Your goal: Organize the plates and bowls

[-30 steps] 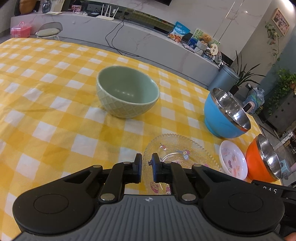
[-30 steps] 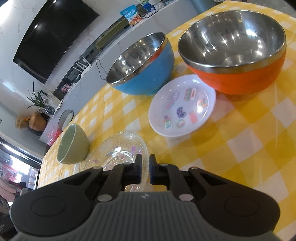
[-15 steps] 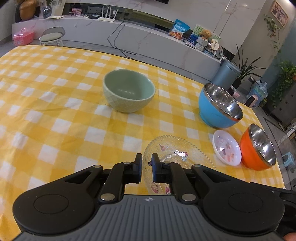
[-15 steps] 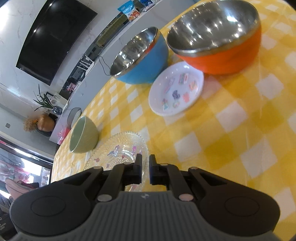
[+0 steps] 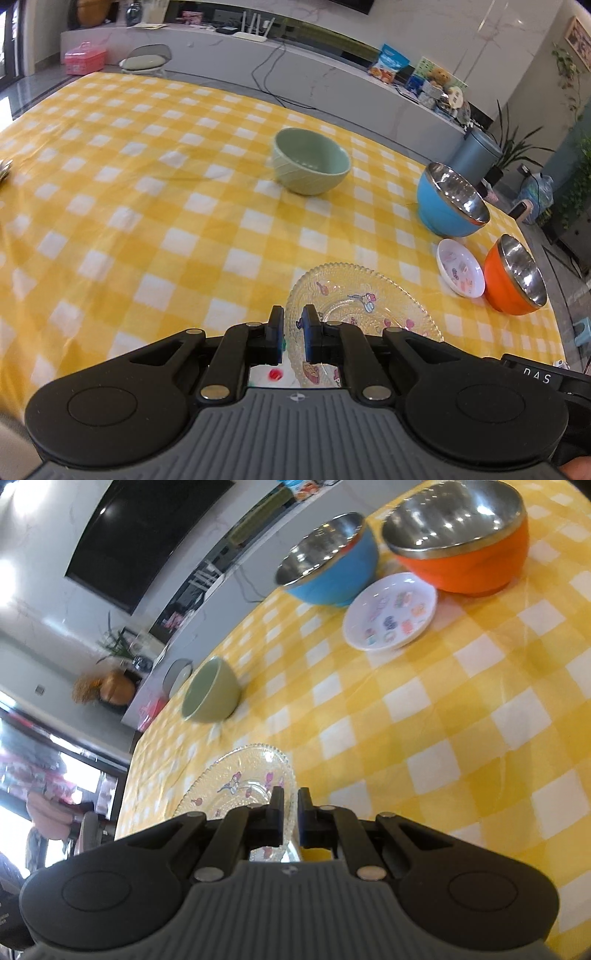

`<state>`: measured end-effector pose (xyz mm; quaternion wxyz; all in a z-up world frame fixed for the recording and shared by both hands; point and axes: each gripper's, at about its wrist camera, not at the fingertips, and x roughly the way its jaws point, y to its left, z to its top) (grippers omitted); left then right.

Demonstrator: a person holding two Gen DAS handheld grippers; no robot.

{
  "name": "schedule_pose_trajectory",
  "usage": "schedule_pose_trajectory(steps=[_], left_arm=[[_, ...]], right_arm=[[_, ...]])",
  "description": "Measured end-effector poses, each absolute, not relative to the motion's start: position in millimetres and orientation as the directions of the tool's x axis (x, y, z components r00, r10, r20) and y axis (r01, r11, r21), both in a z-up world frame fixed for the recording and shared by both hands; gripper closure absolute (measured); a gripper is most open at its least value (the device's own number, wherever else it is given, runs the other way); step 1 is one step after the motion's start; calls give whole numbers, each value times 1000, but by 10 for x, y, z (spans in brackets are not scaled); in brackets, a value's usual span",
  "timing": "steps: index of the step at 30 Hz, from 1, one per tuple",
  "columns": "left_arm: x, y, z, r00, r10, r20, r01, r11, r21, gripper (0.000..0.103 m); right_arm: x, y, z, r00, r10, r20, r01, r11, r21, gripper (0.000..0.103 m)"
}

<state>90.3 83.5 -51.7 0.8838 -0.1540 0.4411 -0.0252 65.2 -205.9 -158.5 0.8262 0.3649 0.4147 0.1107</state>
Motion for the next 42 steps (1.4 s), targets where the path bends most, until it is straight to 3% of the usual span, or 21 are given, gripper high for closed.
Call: schedule_pose_trajectory(steps=[21,42], left_arm=[[632,1039,-721,577,-147,-803,-145,949,-279,92],[624,923,-778,525,-76,-848,-123,979,-164,94]], right_arm=[[517,-1706,-1694,584,479,-656,19,799,601,97],[417,-1397,-1605,620,330,-712,-109,935,338,98]])
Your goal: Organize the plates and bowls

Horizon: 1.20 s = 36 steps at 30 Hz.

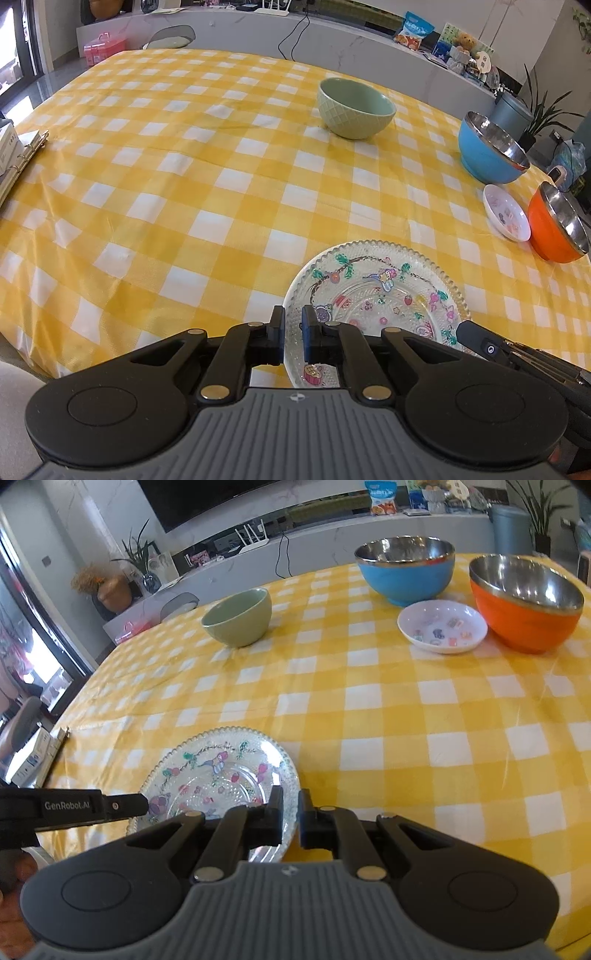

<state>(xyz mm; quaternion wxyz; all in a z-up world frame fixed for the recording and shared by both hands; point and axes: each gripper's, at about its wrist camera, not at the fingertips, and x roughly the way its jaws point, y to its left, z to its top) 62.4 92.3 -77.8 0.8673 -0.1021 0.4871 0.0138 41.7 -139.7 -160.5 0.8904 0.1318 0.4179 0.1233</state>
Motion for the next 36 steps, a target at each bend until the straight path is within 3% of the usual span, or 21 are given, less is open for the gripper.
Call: schedule_pose_trajectory(steps=[13,15,17,26,36], left_arm=[[613,973,-754,540,-100,-836,-132,970,-202,91],[605,954,-728,552,-103,-827,-121,972,-202,86],[599,916,-691,569,-108,-815,-100,975,-199,85],[724,562,-404,625,-159,-764,22,982,-186,85],[1123,-3,-255,652,-273,-707,130,959,-250,67]], right_arm=[[404,-1364,-1574,627,320,-711,-139,943,302,93],[397,-1372,-1557,631,318,-707,-136,943,303,89],[398,-1400,-1531,641,315,-700,-129,943,306,78],[602,-1703,-1384,641,253,-724,-39,954,298,65],[1013,-2159,-1122,687,147,-711,-10,981,193,51]])
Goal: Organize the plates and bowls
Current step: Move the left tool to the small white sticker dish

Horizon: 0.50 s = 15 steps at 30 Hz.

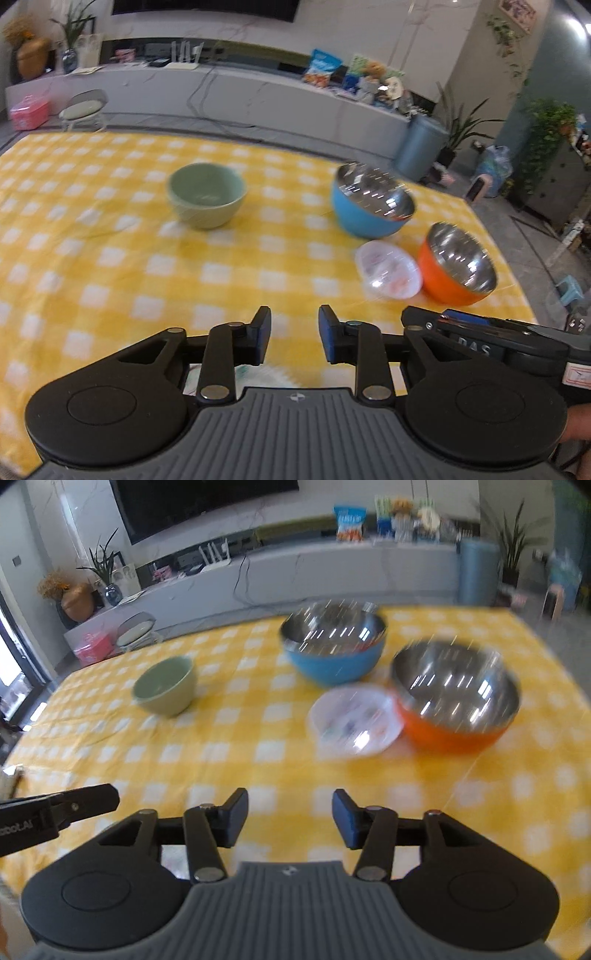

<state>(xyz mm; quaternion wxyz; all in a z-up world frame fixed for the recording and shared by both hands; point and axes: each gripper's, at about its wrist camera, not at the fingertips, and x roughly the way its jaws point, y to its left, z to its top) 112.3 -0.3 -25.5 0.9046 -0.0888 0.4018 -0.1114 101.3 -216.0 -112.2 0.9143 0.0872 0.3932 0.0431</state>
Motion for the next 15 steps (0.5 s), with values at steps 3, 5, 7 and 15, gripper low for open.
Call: schedule_pose_trajectory(steps=[3,5,7,15], left_arm=[[1249,-165,-311,649,-309,-695,153,948,-279,64],[1319,-257,-357,651,-327,-685,165,942,-293,63],[1394,-330,-406,653,-331,-681,167,940,-298,62],[1700,-465,-619,648,-349,-677,149,930,-336,61]], right_arm=[[1127,-2396,-1205,696,139,-705,68,964,258,51],[1182,-2548,-1281,700,154,-697,123,936,330,52],[1236,-2668,-1349,702,161,-694,178,904,390,52],[1402,-2861,-1532,697,148,-702,297,831,471,53]])
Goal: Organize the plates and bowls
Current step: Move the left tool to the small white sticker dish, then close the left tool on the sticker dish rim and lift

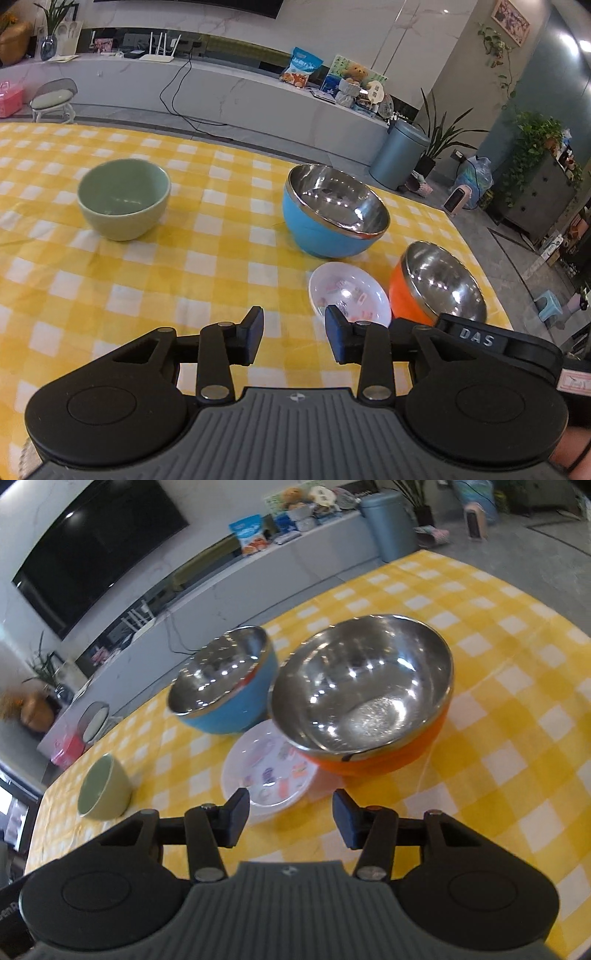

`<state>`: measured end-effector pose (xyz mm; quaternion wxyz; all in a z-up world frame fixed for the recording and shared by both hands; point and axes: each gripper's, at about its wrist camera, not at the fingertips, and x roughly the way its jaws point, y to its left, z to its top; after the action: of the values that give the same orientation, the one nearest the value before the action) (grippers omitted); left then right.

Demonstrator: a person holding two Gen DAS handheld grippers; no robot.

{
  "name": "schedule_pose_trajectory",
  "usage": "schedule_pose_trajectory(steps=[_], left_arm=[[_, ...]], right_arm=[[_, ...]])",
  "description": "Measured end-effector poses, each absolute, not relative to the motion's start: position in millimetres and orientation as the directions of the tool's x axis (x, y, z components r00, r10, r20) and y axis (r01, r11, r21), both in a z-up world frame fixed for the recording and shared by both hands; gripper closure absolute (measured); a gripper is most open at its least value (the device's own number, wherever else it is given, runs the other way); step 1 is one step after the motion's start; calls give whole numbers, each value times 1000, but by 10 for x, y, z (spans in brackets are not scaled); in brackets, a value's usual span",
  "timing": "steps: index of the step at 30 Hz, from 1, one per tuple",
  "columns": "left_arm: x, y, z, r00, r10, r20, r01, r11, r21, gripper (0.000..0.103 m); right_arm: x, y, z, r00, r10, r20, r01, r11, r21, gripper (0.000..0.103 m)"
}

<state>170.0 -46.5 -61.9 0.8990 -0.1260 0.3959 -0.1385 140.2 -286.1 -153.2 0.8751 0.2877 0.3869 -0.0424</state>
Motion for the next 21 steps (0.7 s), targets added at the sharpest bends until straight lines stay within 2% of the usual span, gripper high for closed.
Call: schedule_pose_trajectory(steps=[10,15,21], left_arm=[[2051,-660,-849,619,-373,-691,146,919,-366,61],[2201,-815,-922,609,-383,-694,172,918,-356,57],[2299,-972,-1027,589,-370,-719,208,929,-307,57]], right_arm=[[1521,-2979,-1700,689,118,-716,373,789,489,68],[1591,-2996,-1777,690,98,-718,398,776,489,74],[1642,-2980,-1805,687,82,-722,409,778,477,80]])
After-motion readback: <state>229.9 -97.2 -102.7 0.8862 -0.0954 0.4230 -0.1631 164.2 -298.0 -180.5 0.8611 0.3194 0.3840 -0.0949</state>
